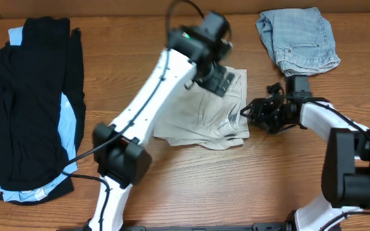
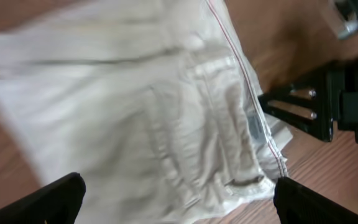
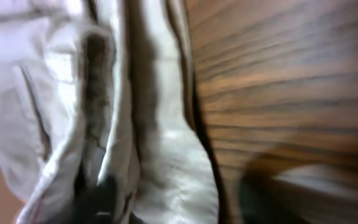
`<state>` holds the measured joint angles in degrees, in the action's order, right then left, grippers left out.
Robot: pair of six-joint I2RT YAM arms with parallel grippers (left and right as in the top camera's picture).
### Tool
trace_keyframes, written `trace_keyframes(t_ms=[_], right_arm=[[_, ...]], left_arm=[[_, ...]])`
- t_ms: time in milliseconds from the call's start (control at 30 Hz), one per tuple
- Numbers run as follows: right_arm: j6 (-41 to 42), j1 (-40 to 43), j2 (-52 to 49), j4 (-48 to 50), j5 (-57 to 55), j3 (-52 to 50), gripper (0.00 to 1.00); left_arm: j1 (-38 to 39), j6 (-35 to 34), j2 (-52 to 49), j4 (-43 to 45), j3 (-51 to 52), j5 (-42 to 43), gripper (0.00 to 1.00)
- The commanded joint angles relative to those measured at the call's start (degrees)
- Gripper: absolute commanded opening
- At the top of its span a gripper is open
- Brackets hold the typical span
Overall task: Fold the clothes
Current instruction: 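Fold the waist end rightward over the legs with the left gripper, then release the left gripper and grasp the folded shorts' right edge with the right gripper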
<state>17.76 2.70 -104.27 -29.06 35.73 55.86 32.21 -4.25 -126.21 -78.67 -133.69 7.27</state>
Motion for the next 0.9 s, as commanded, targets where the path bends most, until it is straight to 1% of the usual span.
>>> trace_keyframes(t_ms=[0,33,133,267,367,600,733,867], right_arm=[[-3.0,0.5,4.8,0.6,-0.1,0.5,0.93],[-3.5,0.5,5.2,1.0,-0.1,0.6,1.00],[-5.3,-0.5,5.2,2.1,0.0,0.9,1.00],[-6.3,-4.2,5.2,5.1,-1.8,0.9,1.00],[-6.0,-8.0,5.2,6.2,-8.7,0.9,1.00],[-1.3,-16.8,5.1,6.4,-31.3,0.9,1.00],[-0.1,-18.5,4.0,6.5,-38.1,0.9,1.00],[0.3,-18.4,1.0,6.8,-39.1,0.9,1.00]], left_arm=[[-2.8,2.2,3.5,-3.2,-7.8,0.0,1.00],[-3.6,2.8,3.5,-4.2,-9.2,0.0,1.00],[-5.9,3.7,3.6,-6.8,-12.5,-0.3,1.00],[-9.1,4.3,3.6,-9.2,-13.3,-0.3,1.00],[-11.1,4.3,3.6,-11.1,-13.3,-0.3,1.00],[-14.4,5.4,3.6,-13.9,-13.3,-0.4,1.00],[-14.6,5.5,3.6,-14.4,-13.3,-0.4,1.00],[-14.6,5.6,3.6,-14.7,-13.3,-0.4,1.00]])
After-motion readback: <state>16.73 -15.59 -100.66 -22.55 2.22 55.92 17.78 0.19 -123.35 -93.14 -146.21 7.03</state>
